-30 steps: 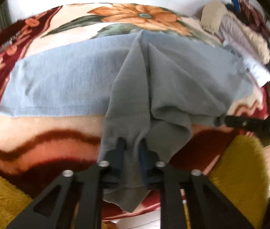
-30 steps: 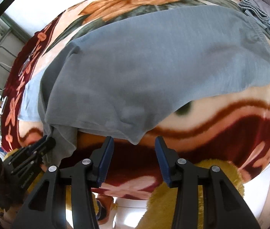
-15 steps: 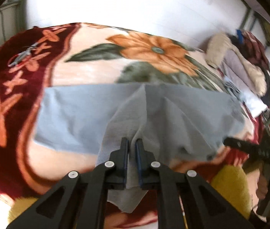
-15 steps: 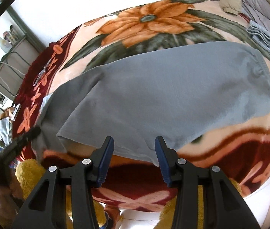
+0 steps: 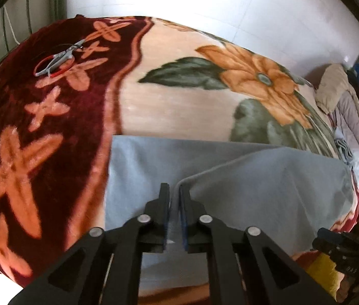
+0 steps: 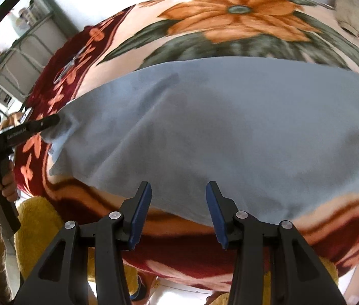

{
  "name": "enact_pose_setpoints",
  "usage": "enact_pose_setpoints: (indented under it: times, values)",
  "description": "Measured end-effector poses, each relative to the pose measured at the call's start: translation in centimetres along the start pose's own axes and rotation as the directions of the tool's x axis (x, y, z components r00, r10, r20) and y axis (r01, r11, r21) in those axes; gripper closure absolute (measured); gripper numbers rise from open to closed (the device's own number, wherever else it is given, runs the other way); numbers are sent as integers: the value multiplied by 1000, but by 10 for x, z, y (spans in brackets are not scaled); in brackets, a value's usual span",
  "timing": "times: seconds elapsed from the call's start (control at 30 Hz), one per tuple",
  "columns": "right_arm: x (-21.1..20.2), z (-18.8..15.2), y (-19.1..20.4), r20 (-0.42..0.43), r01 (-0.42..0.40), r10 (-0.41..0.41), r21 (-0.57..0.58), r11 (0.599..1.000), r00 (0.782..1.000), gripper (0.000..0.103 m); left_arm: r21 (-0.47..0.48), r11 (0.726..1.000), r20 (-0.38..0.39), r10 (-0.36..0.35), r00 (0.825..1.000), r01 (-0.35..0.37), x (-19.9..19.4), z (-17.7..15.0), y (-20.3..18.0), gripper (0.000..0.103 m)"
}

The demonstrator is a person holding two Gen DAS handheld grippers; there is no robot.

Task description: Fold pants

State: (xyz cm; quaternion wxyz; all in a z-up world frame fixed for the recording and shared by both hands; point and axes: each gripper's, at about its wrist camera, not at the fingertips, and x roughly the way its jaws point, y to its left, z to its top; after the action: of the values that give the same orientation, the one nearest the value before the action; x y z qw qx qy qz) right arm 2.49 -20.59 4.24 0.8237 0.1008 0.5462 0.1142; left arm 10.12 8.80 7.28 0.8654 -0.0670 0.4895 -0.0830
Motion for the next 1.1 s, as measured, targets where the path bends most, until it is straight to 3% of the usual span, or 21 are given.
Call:
enact_pose_setpoints:
  times: [0.17, 0.4, 0.63, 0.7, 0.93, 0.97, 1.0, 1.1]
  values:
    - [14, 16, 20, -5, -5, 5, -37, 999, 1000, 57, -1, 999, 3, -39, 999, 39, -2, 2, 12, 75]
    - [51, 8, 28, -77, -5, 3, -19, 1000, 997, 57, 26, 988, -33, -153, 988, 154, 8, 1, 16, 74]
    - [57, 5, 26, -66, -3, 3, -6, 1000, 998, 57, 56, 980, -72, -189, 979, 193, 26, -3, 16, 74]
    - [58, 4, 23, -60, -8, 8, 5, 1000, 998, 57, 36, 978, -94, -202, 975, 206, 31, -3, 19, 68]
    - [60, 3, 27, -47, 11, -11, 7, 1000, 999, 55, 22, 991, -152, -129, 980, 134, 36, -3, 19, 60]
    - [60, 3, 28, -45, 10, -10, 10, 1000, 999, 55, 23, 990, -149, -132, 980, 137, 34, -4, 19, 53]
    - [61, 4, 28, -43, 8, -7, 12, 1000, 999, 54, 23, 991, -146, -130, 981, 134, 33, -5, 20, 48]
    - [62, 4, 28, -43, -7, 8, 10, 1000, 999, 47, 50, 994, -143, -93, 985, 101, 34, -7, 21, 46]
